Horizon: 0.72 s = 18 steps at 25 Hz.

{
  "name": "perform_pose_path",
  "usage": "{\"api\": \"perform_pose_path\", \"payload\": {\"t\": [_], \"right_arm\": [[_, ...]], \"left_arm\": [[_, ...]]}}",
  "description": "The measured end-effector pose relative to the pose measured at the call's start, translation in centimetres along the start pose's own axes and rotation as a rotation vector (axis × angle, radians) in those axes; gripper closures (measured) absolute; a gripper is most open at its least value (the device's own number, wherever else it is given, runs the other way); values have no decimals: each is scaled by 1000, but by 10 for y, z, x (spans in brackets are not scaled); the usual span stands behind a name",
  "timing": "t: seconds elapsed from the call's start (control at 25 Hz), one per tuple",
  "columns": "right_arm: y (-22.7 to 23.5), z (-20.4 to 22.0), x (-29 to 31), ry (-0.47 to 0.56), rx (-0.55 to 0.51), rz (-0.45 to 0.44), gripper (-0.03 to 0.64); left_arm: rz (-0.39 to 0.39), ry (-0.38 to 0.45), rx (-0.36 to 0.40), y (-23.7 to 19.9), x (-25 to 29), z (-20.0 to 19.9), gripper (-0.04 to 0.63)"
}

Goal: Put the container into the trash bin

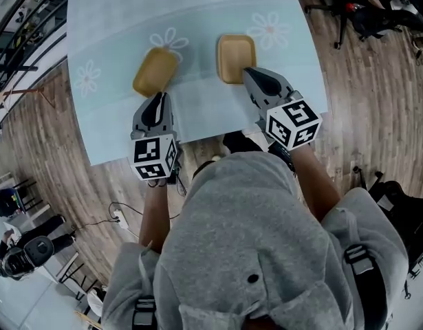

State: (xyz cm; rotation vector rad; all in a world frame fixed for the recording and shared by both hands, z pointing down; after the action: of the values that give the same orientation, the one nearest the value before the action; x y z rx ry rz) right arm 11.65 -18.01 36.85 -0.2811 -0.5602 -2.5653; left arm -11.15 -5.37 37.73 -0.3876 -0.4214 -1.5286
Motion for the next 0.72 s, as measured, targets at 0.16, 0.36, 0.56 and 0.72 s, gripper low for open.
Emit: {"api": "perform_pose_path", "payload": {"t": [0.16,0.36,0.56,0.72], "right_arm": [[6,2,6,-10,12,-30,586],[16,1,11,-12,30,-46,586],[23,4,8,-17,43,-30,586],[26,3,6,-10,37,-11,586]], "left_arm": [[-19,-69,31,-5,13,13,452],[-80,-175,116,-22,32,35,447],[-92,-300,194,-38,60,69,448],[-100,-371,226,-51,81,88,448]]}}
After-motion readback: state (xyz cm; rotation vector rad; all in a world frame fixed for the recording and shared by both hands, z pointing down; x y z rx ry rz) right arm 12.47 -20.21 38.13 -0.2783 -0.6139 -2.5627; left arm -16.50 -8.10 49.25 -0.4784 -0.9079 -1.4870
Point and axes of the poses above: the fingertips, and each gripper's own axes: x forward along the fingers, y to its right, z out of its underside, the point moved 6 cm from there along -x, backward along the fingers, and after that the axes turned 1 degree about y, right-handed, at the moved point
